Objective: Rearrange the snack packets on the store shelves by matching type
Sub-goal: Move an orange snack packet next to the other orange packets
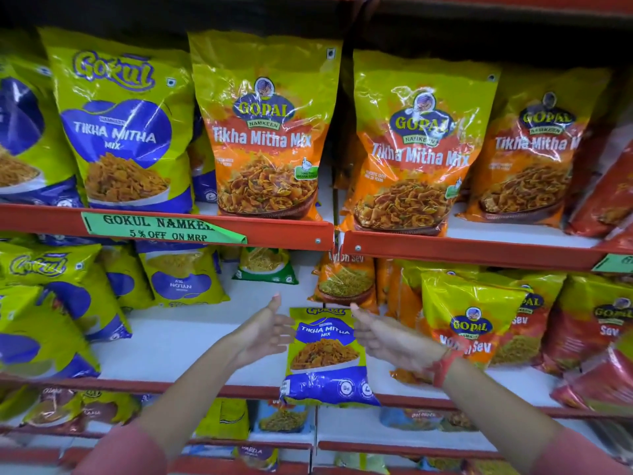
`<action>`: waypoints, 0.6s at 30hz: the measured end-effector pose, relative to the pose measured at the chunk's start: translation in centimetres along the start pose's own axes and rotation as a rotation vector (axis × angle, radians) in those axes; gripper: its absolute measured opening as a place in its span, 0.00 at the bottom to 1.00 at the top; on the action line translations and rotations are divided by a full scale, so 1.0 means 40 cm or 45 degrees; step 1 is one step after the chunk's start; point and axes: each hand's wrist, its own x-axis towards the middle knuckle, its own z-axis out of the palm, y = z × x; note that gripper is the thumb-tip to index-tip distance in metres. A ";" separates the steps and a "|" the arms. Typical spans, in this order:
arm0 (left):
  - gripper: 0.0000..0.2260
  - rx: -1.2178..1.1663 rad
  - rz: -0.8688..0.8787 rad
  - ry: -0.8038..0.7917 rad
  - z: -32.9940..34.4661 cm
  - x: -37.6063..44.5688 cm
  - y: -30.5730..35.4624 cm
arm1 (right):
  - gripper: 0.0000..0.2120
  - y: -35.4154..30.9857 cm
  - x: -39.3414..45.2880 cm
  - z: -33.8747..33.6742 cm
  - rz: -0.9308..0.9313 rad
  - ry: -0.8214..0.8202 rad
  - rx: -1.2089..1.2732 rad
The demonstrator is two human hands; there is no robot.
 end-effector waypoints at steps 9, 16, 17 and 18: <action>0.25 -0.184 0.827 0.135 -0.044 -0.258 0.301 | 0.46 -0.353 -0.154 0.026 -0.679 0.068 0.134; 0.15 -0.200 1.333 0.810 -0.080 -0.276 0.399 | 0.41 -0.469 -0.075 0.046 -1.000 0.237 -0.018; 0.21 -0.134 1.286 0.813 -0.084 -0.260 0.408 | 0.42 -0.477 -0.052 0.050 -1.005 0.292 -0.076; 0.25 -0.067 1.234 0.788 -0.090 -0.242 0.417 | 0.41 -0.485 -0.030 0.050 -0.994 0.305 -0.104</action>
